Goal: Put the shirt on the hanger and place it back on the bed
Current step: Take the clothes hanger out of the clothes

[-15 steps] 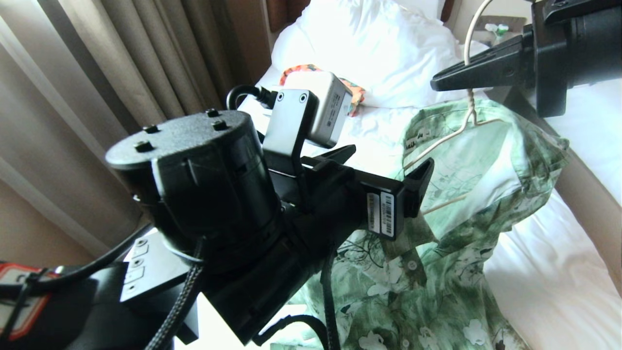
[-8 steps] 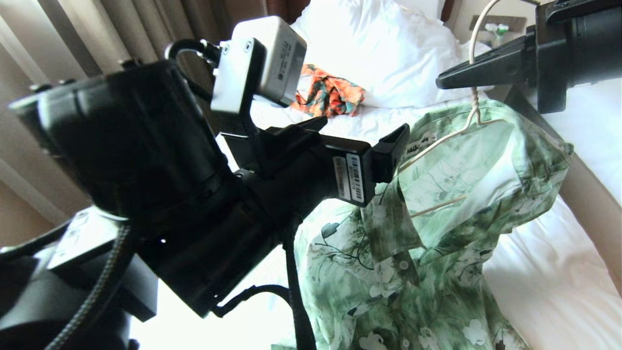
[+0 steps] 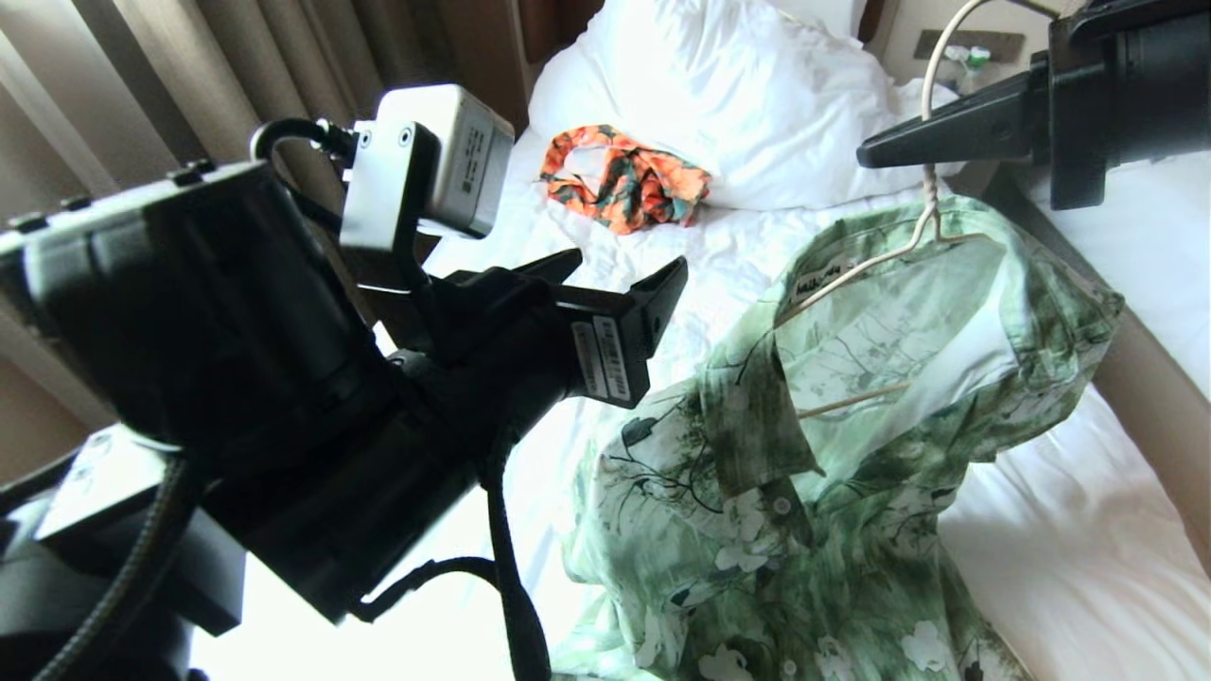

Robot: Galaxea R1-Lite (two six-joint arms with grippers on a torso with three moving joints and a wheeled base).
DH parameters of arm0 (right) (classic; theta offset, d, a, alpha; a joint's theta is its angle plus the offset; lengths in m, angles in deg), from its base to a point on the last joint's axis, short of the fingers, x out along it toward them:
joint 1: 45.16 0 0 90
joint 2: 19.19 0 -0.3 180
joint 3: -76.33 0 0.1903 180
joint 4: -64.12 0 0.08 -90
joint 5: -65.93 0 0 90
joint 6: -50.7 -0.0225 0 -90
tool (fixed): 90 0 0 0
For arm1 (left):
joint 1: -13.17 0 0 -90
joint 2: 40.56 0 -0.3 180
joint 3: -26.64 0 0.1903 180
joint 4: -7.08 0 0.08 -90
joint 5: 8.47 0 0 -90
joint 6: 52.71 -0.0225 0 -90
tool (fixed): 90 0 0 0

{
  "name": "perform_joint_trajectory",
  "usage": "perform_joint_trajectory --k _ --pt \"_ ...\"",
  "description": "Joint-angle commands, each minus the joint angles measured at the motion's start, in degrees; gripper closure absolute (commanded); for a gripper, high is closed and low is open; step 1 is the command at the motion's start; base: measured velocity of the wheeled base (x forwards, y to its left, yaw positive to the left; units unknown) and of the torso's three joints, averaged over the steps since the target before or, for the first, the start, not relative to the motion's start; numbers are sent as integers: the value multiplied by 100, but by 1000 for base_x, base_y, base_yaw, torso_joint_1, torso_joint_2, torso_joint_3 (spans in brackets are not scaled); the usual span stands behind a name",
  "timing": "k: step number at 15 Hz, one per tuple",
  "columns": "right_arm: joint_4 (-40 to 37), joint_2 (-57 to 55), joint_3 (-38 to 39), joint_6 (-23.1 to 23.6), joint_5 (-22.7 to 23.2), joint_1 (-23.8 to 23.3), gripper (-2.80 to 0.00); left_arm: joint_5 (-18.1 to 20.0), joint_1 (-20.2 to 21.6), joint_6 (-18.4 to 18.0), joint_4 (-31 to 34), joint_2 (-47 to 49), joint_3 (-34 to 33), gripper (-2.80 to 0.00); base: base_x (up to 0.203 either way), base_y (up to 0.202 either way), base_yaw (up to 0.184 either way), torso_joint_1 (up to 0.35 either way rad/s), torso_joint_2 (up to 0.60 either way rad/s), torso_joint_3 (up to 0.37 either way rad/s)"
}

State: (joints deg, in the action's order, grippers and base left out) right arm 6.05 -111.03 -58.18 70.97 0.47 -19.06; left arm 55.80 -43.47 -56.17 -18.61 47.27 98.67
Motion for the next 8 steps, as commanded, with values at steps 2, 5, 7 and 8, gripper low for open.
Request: perform_joint_trajectory --k 2,5,7,8 --pt "-28 35 44 -50 60 -76 0 -56 216 -19 1 -254 -378 0 0 0 0 0 0 0" --pt "-20 79 93 -59 60 -123 0 -129 747 -31 139 -665 -935 0 0 0 0 0 0 0" --pt "-11 139 86 -53 44 -139 0 -140 1119 -29 197 -851 -1089 0 0 0 0 0 0 0" --pt "-2 196 86 -59 42 -152 0 -142 1249 -31 207 -964 -1160 0 0 0 0 0 0 0"
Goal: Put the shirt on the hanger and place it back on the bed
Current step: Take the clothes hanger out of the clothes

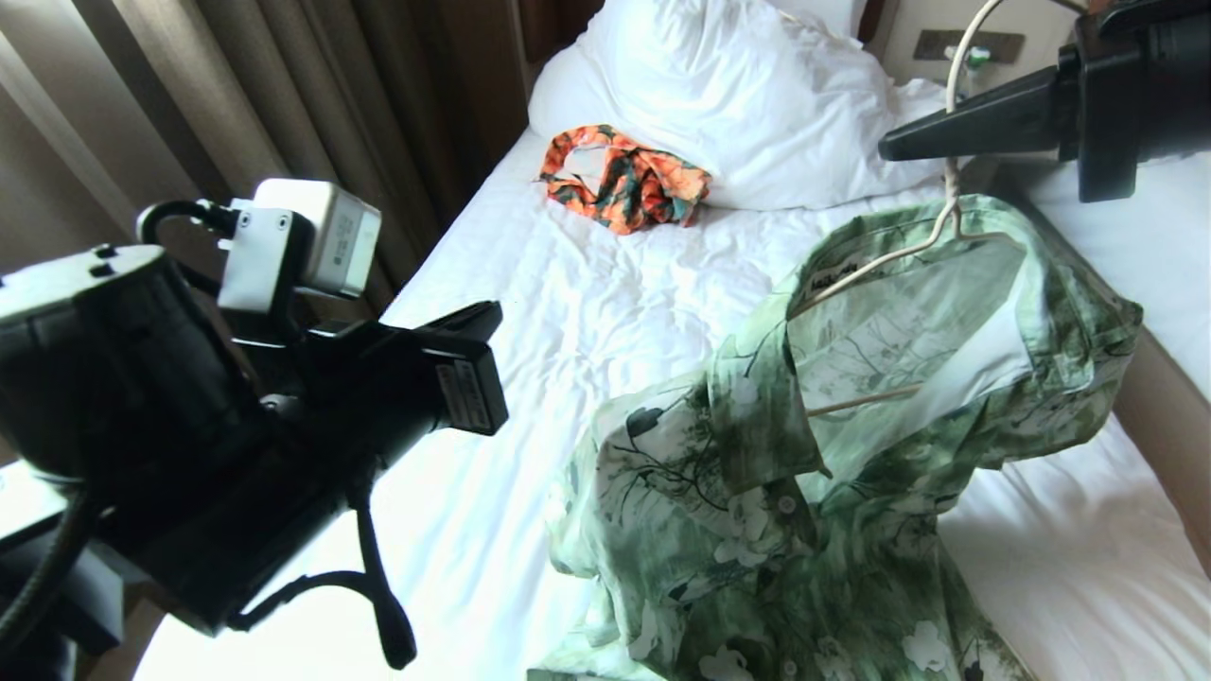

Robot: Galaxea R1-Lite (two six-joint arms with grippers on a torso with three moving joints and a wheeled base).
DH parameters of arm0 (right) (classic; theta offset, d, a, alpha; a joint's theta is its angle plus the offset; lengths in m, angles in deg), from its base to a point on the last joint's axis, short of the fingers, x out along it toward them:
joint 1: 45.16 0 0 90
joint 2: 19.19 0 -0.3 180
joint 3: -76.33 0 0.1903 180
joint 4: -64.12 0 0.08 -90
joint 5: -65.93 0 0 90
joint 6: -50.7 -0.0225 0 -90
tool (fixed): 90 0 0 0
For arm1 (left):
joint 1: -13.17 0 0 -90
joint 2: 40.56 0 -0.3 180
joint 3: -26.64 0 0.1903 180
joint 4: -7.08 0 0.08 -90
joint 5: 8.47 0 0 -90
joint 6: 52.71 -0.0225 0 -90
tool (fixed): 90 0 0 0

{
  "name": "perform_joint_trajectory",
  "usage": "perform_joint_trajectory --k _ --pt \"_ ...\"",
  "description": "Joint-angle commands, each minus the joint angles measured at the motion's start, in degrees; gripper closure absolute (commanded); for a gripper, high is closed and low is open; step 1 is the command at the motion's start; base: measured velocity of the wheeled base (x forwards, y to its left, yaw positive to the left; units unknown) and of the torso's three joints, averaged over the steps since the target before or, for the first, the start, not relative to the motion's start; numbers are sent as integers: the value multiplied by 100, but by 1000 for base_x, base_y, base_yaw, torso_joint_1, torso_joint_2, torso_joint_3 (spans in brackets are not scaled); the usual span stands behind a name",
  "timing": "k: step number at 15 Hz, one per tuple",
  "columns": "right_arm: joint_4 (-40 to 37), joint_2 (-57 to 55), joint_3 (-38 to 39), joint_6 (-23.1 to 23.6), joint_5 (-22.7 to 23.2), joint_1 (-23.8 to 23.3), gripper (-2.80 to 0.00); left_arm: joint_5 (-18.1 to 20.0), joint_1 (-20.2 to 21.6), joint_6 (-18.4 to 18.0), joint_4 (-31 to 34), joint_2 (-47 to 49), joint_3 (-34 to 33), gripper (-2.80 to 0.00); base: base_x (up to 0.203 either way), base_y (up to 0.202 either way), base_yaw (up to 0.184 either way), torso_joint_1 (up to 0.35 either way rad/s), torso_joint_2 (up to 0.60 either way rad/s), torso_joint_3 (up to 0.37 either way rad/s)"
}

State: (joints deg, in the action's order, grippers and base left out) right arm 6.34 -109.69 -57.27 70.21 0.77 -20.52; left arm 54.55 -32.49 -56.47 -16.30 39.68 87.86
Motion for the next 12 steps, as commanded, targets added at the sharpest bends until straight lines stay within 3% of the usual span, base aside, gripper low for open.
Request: perform_joint_trajectory --k 1,5,9,12 --pt "23 91 2 7 13 -18 0 -19 196 -1 -24 -270 -143 0 0 0 0 0 0 0" --pt "163 199 45 -9 13 -170 0 -161 432 -29 -28 -497 -526 0 0 0 0 39 -169 -116" --pt "411 269 45 -18 13 -266 0 -142 934 -71 -36 -846 -988 0 0 0 0 133 -468 -333" --pt "555 294 45 -40 13 -293 0 -136 1043 -69 -45 -1144 -1373 0 0 0 0 166 -520 -362"
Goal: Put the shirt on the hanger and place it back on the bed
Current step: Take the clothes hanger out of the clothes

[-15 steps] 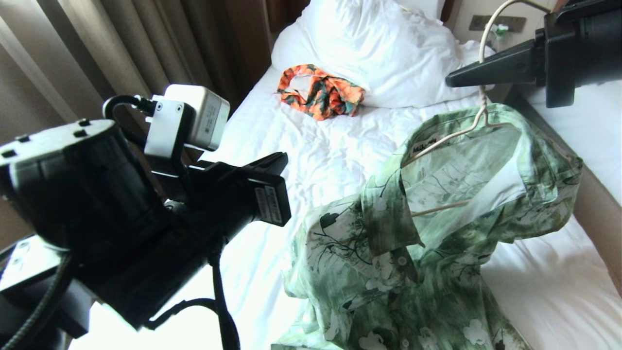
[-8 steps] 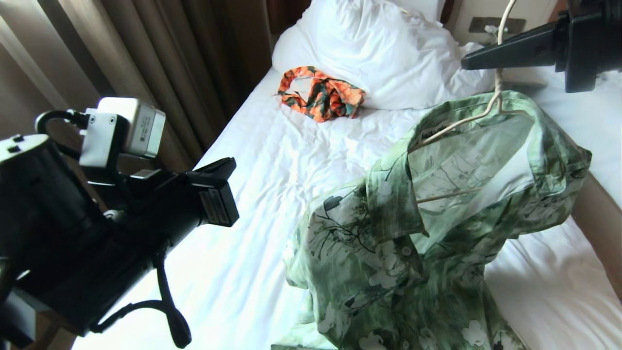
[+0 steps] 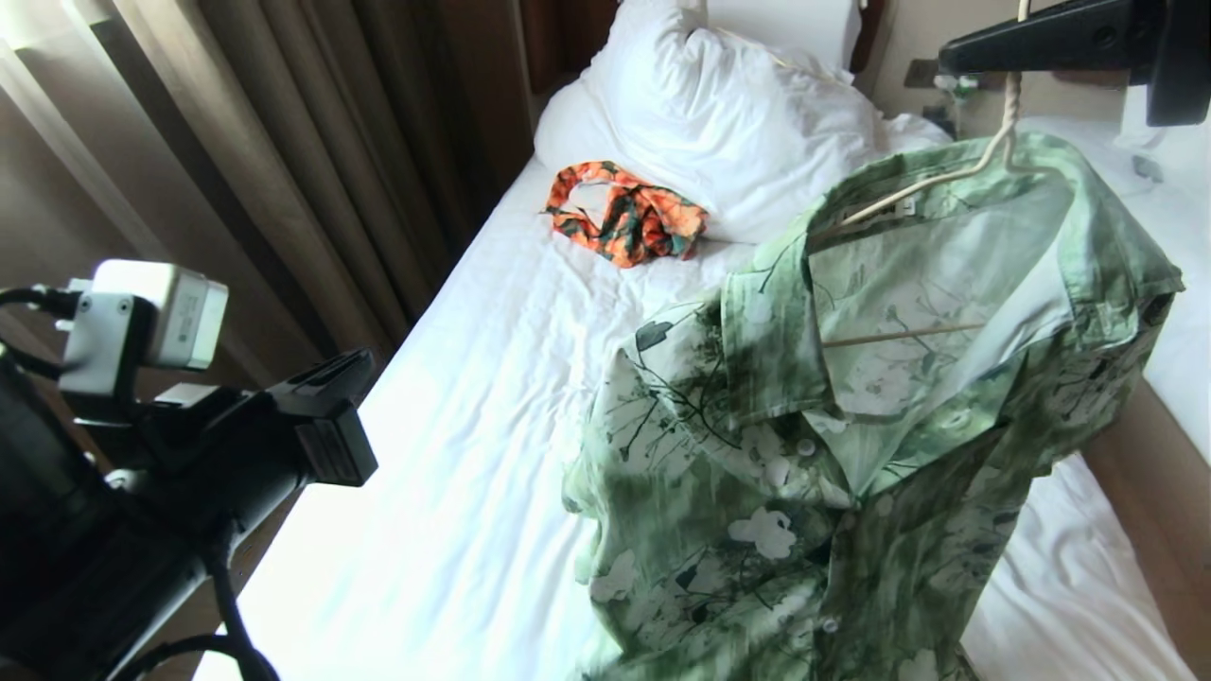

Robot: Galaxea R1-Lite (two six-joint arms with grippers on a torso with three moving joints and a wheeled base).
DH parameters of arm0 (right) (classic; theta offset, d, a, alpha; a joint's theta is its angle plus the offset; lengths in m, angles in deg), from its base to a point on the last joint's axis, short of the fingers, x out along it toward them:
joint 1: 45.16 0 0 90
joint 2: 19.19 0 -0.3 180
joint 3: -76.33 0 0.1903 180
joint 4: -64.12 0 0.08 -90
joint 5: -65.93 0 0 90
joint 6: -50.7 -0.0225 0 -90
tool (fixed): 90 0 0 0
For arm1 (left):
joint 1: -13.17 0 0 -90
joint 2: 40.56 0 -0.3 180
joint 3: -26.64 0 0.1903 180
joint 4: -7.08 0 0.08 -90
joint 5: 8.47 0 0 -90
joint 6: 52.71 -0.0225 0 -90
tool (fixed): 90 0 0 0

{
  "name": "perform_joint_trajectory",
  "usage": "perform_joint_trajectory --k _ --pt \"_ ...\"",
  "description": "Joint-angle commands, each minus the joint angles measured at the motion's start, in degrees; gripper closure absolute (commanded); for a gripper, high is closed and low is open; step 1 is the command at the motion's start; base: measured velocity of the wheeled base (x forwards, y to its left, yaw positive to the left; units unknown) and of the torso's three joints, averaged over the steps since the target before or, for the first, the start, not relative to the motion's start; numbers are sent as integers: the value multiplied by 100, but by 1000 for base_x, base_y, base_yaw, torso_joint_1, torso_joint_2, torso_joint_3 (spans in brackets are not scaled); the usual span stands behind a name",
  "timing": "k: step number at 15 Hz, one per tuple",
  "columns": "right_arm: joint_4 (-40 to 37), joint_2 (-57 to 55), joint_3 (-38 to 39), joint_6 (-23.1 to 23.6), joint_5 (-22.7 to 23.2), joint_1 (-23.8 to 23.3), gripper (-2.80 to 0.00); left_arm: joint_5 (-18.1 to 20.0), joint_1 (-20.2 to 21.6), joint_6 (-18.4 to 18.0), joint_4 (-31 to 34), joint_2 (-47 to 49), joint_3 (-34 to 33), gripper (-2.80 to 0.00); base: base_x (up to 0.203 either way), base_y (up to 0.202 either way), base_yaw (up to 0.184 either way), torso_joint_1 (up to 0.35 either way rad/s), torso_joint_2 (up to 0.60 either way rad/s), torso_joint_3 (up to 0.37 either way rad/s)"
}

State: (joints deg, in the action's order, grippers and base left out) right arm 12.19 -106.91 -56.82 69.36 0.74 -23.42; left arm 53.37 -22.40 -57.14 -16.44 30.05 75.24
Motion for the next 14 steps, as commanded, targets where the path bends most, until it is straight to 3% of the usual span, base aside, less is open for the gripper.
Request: perform_joint_trajectory --k 1,8,14 --pt "46 35 0 -81 15 -3 0 -14 41 9 -31 -253 -206 0 0 0 0 193 -554 -371" --pt "659 27 62 -285 7 -214 0 -31 270 31 -48 -311 -502 0 0 0 0 220 -587 -371" --pt "677 62 53 -276 15 -214 0 -31 270 31 -58 -387 -577 0 0 0 0 164 -398 -237"
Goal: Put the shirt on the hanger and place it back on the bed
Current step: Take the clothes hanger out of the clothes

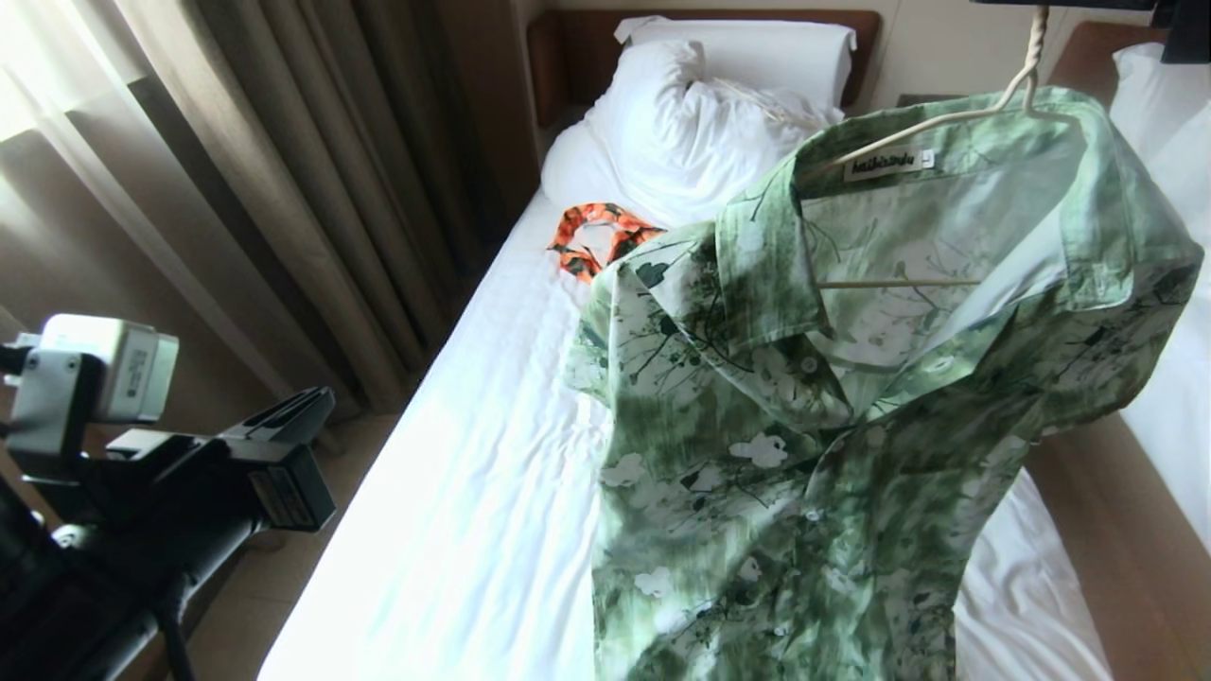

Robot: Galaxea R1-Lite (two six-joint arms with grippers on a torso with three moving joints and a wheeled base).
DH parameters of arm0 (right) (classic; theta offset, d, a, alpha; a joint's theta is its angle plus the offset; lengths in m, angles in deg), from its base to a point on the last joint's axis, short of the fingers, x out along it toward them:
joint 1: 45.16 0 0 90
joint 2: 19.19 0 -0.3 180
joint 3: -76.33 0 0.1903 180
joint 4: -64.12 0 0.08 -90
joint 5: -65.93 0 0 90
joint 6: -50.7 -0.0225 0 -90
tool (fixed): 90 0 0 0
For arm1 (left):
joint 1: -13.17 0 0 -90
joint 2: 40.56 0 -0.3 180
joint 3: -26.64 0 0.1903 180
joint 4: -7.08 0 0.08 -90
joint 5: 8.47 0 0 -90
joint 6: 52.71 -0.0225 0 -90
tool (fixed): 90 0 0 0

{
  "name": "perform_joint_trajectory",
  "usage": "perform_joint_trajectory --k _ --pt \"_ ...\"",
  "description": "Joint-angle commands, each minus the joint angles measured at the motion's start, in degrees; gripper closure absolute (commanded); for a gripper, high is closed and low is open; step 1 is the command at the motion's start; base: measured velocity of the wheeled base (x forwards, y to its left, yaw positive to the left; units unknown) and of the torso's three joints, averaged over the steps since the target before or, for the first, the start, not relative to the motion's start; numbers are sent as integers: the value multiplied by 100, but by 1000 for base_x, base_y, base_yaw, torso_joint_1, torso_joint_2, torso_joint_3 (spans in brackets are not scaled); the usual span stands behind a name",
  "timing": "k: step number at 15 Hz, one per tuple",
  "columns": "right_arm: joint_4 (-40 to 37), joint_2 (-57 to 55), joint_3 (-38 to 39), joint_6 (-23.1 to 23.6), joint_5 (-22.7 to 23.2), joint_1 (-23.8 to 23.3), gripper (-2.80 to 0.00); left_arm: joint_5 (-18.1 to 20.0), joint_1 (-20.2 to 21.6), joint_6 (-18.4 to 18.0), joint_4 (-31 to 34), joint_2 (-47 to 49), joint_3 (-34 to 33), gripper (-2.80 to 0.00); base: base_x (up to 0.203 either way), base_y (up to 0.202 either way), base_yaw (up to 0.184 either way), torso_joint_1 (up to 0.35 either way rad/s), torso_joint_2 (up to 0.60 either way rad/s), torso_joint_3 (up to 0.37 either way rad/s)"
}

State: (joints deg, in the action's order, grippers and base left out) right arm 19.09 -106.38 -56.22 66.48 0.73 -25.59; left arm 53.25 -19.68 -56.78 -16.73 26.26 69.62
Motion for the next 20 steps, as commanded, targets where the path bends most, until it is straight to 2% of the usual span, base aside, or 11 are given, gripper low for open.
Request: perform_joint_trajectory --k 1,5,10,17,20 --pt "-13 18 2 12 17 1 0 -19 -2 3 -28 -28 -20 0 0 0 0 139 -330 -196" --pt "-4 -9 -8 12 17 -138 0 -20 -2 3 -28 -107 -10 0 0 0 0 148 -338 -195" --pt "382 -79 46 3 17 -190 0 -37 7 -15 -28 -195 34 0 0 0 0 135 -305 -169" --pt "536 -158 12 -32 25 -216 0 -46 25 -23 7 -187 -37 0 0 0 0 3 -5 -4" --pt "1166 -186 43 -613 51 -207 0 -39 115 -15 7 -166 -133 0 0 0 0 0 0 0"
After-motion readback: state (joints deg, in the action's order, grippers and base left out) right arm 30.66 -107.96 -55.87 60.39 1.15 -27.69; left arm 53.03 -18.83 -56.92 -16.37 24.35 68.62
